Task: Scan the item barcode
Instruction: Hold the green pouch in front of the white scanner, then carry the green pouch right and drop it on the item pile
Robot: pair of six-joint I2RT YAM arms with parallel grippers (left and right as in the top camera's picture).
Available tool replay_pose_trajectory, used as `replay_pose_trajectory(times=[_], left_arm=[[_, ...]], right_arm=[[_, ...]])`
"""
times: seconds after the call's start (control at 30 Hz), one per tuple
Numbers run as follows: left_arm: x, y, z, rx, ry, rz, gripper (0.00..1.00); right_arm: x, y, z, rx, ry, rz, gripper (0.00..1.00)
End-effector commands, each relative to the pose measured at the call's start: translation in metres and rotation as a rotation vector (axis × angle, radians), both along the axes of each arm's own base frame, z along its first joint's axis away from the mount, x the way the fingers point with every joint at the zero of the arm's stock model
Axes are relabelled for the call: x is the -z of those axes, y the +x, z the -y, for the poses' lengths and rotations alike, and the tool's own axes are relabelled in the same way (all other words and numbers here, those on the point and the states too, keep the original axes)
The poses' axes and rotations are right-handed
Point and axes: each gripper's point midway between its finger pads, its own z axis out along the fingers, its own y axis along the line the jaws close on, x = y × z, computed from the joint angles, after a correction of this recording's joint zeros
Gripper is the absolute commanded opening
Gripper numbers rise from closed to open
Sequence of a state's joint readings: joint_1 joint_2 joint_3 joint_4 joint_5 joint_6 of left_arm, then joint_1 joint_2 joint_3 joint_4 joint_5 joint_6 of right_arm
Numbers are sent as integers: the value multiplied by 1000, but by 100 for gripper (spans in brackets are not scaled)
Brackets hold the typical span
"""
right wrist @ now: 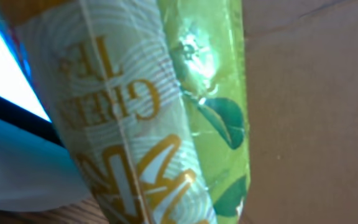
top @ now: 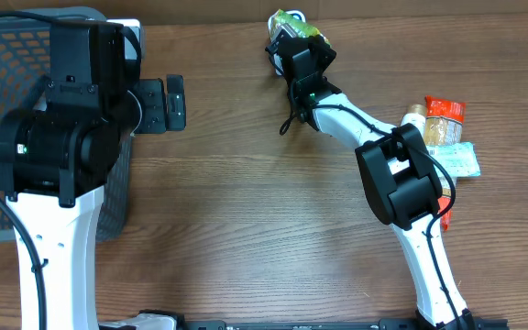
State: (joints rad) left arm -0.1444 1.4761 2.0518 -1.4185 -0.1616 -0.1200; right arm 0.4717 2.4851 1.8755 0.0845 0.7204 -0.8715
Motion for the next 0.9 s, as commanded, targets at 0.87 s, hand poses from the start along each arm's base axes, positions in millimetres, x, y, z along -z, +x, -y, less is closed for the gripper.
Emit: replay_pose_trajectory(times=[0.87], left_arm=[[0,1,2,12,7,1,100]], right_arm=[[-200,-115,-27,-27,831,-127,4]])
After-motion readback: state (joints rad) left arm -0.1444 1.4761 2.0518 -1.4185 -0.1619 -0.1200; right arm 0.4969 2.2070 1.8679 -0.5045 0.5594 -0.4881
